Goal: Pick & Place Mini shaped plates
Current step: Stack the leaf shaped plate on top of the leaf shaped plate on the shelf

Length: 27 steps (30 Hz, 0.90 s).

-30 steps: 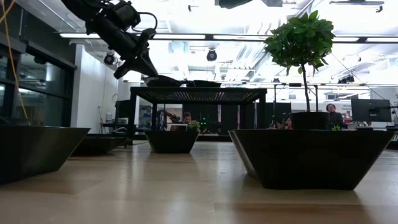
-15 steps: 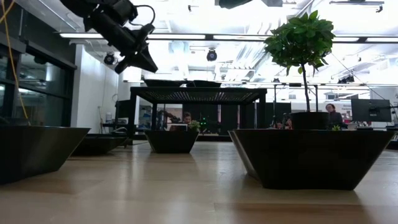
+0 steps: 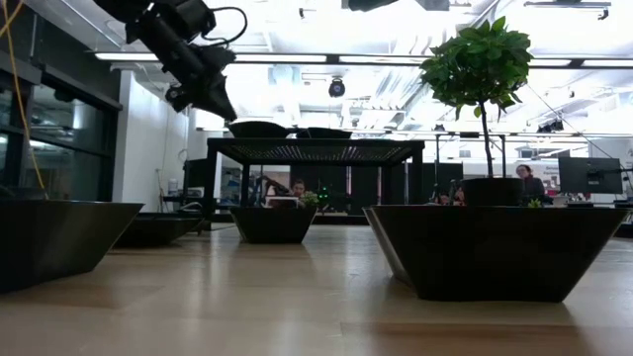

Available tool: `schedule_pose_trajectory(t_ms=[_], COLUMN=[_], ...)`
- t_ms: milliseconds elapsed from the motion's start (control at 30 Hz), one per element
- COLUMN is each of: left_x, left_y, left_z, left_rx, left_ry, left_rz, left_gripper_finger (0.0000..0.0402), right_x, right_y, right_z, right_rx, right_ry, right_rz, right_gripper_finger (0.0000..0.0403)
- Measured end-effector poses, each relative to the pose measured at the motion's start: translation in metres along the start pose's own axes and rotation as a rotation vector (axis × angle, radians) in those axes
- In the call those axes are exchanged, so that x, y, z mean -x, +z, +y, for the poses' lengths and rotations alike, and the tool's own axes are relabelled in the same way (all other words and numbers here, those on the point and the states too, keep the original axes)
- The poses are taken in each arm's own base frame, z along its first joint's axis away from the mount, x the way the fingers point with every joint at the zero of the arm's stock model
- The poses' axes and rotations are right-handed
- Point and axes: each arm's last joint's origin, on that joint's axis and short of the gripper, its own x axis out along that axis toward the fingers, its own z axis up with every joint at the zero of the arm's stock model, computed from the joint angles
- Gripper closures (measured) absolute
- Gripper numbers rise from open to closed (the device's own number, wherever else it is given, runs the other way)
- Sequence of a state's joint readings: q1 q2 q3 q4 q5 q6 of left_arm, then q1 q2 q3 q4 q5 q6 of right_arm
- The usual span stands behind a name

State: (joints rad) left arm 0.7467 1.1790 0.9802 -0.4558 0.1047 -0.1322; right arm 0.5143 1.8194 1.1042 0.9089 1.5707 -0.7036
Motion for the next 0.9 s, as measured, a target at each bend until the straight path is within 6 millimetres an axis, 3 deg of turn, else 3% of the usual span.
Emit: schedule_pose_trajectory(t_ms=[400,500,667,900], left_x=[0.001,0.001,0.001,-0.006], left_y=[-0.012,-0.016,-0.013,-0.006], left_z=[0.000,0.003,0.005,0.004], left_rx=[-0.432,-0.532,-0.517,-0.458], left_ry=[-0.057,0.007,0.114,0.083], left_rz=[0.120,0.167,0.159,0.083], left_gripper_finger=[0.0361,0.0361,0.0361,0.0361], right_x=[0.001,0.001,0.001,0.001], right_y=[0.000,0.000,0.000,0.000], right_z=[0.000,0.000,0.000,0.000], right_rx=[0.001,0.000,-0.008,-0.015], right_ry=[0.003,0.003,0.003,0.003], right_rz=[-0.002,-0.002,-0.002,-0.002], right_gripper_finger=[0.0198,0.0198,0.0198,0.0198])
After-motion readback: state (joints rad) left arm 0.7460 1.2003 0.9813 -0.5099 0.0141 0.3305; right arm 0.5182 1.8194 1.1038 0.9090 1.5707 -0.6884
